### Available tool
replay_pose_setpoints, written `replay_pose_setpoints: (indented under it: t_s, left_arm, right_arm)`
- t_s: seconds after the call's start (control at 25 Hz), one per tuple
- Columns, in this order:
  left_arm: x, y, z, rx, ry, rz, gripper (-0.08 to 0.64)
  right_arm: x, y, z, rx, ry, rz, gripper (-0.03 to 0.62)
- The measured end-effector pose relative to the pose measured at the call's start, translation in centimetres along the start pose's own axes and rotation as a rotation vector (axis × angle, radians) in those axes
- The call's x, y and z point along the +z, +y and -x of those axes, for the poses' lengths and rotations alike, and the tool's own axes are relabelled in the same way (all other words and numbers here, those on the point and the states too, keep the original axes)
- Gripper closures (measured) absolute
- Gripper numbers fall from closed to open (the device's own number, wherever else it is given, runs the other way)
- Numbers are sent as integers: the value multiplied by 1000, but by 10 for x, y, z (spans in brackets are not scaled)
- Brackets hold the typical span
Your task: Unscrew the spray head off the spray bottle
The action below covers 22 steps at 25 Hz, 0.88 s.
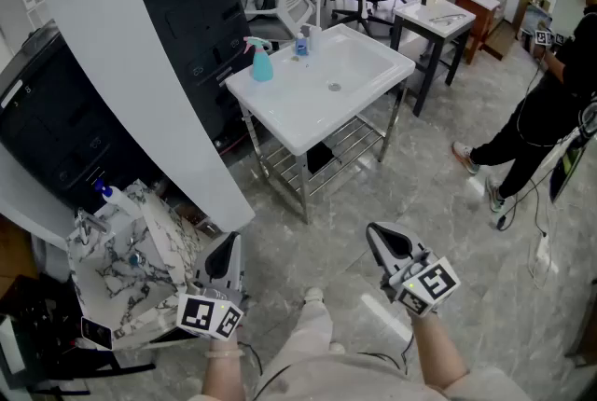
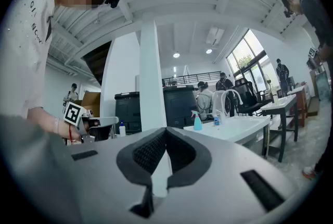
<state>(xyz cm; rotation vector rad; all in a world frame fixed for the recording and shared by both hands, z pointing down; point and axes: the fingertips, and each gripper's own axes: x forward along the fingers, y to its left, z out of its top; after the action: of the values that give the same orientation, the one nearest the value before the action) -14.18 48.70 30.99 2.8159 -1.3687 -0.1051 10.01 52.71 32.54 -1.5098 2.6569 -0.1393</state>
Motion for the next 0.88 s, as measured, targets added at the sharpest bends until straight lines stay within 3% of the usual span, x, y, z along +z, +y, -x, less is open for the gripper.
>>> replay_pose_setpoints:
  t_s: [0.88]
  left_arm:
    - [-21, 6, -4, 14, 50, 31, 555]
  right_arm:
    - [-16, -16, -6, -28, 23, -17, 588]
